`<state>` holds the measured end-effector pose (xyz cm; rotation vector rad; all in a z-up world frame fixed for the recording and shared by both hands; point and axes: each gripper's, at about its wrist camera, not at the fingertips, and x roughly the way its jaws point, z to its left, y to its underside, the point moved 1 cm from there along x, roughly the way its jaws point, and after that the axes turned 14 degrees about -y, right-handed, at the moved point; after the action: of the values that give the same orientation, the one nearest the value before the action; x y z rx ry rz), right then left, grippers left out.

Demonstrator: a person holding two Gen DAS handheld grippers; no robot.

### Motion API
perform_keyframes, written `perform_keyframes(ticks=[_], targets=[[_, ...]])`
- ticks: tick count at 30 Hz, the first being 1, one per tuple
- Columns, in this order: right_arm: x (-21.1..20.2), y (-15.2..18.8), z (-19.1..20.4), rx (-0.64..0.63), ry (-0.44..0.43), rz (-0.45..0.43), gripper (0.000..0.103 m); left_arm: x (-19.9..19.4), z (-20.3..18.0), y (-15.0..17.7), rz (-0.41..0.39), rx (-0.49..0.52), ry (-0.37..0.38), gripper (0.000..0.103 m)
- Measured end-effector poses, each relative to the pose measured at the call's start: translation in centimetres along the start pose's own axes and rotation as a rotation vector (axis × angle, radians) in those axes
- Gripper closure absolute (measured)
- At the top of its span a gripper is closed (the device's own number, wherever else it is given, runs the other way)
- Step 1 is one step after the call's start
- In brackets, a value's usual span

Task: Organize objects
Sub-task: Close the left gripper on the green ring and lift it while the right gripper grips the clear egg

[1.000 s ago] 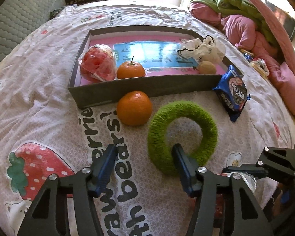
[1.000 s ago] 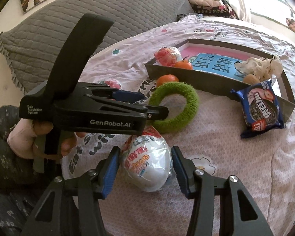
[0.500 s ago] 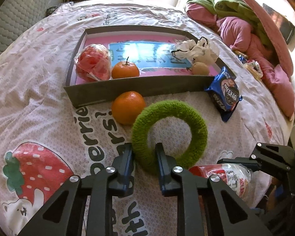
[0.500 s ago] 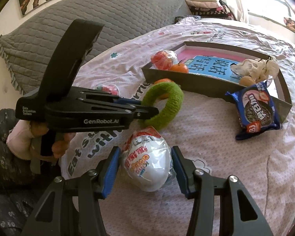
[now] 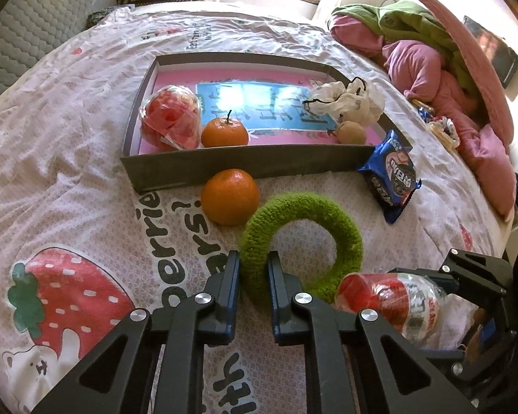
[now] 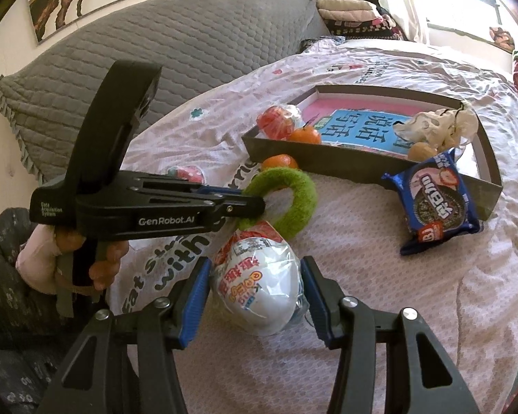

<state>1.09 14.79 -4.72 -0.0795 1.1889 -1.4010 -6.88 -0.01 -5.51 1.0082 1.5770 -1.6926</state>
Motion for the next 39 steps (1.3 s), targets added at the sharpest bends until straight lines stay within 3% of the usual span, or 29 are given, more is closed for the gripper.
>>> perform_keyframes(ticks=[39], targets=[[-4.0, -1.5, -0.9, 0.008, 0.054, -0.197, 0.051, -4.4, -1.0, -0.8, -0.185, 0.045, -0.066, 0.090]])
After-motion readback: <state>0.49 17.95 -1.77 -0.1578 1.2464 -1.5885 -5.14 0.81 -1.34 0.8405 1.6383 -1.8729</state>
